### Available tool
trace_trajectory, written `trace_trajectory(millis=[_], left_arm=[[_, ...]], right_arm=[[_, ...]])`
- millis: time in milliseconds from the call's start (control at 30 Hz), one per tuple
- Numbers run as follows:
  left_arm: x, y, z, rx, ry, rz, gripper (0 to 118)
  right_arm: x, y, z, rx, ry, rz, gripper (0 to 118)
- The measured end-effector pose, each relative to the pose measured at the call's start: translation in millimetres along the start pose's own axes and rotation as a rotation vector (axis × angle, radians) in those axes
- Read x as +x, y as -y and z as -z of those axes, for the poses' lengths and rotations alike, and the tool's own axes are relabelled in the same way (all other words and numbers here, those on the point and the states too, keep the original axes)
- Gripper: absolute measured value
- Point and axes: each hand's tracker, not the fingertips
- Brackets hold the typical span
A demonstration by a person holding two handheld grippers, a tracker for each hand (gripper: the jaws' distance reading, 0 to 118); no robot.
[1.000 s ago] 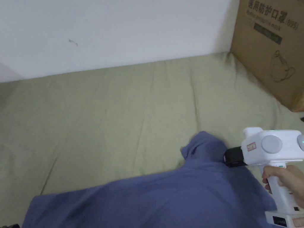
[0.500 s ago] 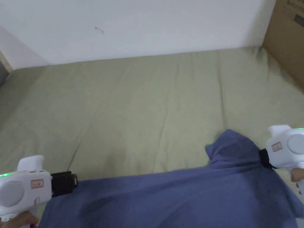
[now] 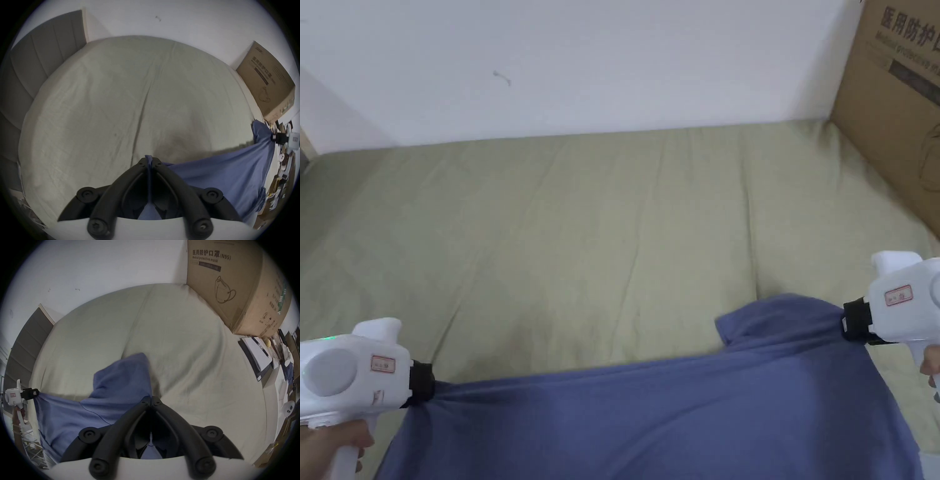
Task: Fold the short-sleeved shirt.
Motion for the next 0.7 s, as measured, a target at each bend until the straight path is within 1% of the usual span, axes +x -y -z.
trace_trajectory(millis=[67,167,200,333,400,467,533,633,700], left_arm=[[2,5,-22,0.035,0.007,0.031,2],[-1,17,-61,0.092,0.016,0.032,2],[1,29,-82,0.113,0.022,0.039,2],[-3,70,-130,0.148,0.027,0.077,2],[-8,99,-152,0.155,0.034,0.08,2],[-12,131,-165,0.163,0.045,0.06,2],[-17,161,-170,0.145,0.05,0.057,2],[-18,205,-167,0.075,0.021,0.067,2],[-21,232,-160,0.039,0.028,0.071,2]], right_arm=[[1,1,-14,0.028,-0.002,-0.009,0],[0,15,-49,0.069,-0.006,-0.05,0],[1,24,-64,0.085,-0.009,-0.069,0],[6,73,-118,0.124,-0.018,-0.078,0],[11,110,-140,0.13,-0.029,-0.075,0],[15,152,-158,0.117,-0.029,-0.062,0],[19,195,-164,0.074,-0.032,-0.03,0],[27,257,-153,-0.025,-0.036,0.021,0],[27,296,-141,-0.082,-0.004,0.038,0]])
